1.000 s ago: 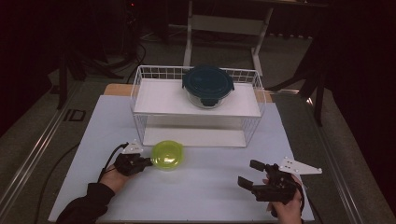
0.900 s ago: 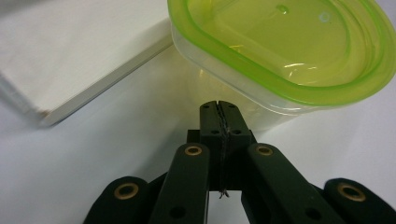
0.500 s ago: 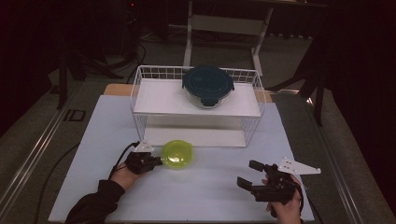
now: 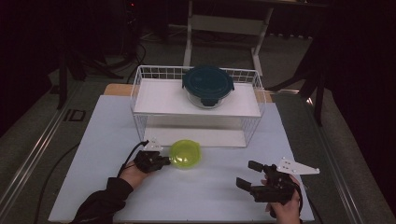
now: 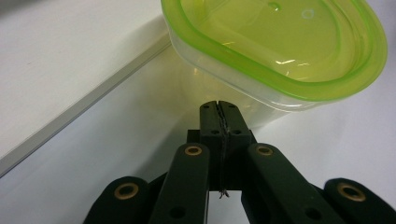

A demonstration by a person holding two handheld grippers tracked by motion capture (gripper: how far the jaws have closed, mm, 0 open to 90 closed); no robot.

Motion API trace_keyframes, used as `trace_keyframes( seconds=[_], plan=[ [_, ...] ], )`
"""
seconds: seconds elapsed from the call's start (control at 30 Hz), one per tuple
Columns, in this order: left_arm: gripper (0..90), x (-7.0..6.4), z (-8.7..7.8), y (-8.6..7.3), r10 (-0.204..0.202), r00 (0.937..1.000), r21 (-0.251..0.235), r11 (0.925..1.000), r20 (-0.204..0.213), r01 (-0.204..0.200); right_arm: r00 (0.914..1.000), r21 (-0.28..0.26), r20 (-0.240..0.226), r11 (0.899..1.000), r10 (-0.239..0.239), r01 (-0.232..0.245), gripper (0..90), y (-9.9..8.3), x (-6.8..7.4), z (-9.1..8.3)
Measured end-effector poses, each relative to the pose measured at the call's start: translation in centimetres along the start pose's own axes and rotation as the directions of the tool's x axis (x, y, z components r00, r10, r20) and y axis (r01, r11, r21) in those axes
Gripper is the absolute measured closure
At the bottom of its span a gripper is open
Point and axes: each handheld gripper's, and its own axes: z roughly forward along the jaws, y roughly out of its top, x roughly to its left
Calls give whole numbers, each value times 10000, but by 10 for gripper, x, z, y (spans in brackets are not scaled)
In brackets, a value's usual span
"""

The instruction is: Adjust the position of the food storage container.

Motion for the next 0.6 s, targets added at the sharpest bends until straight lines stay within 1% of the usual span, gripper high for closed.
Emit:
trace_keyframes(
  seconds=[0.2,0.23,0.37,0.43,0.47,0.57,0.6],
  plan=[
    [892,-3,8,5,72,10000,108,9999,47,-72,10000,31,-47,10000,-14,14,108,-1,0,2],
    [891,-3,10,7,106,9999,159,9998,117,-108,10000,42,-40,10000,-15,15,108,-1,1,2],
    [891,-5,15,11,170,9998,188,9997,96,-172,10000,40,-62,10000,-4,4,108,-1,1,2],
    [891,-6,17,13,123,9998,175,9998,139,-125,10000,30,-57,10000,-10,10,108,-1,1,2],
    [891,-7,18,14,205,9997,205,9996,137,-208,10000,22,-65,10000,-10,10,108,-1,1,2],
    [891,-8,21,17,176,9997,133,9998,160,-178,10000,21,-79,10000,10,-10,108,-1,0,2],
    [891,-8,22,18,250,9996,207,9995,162,-254,10000,19,-87,10000,8,-8,108,-1,0,2]
  ],
)
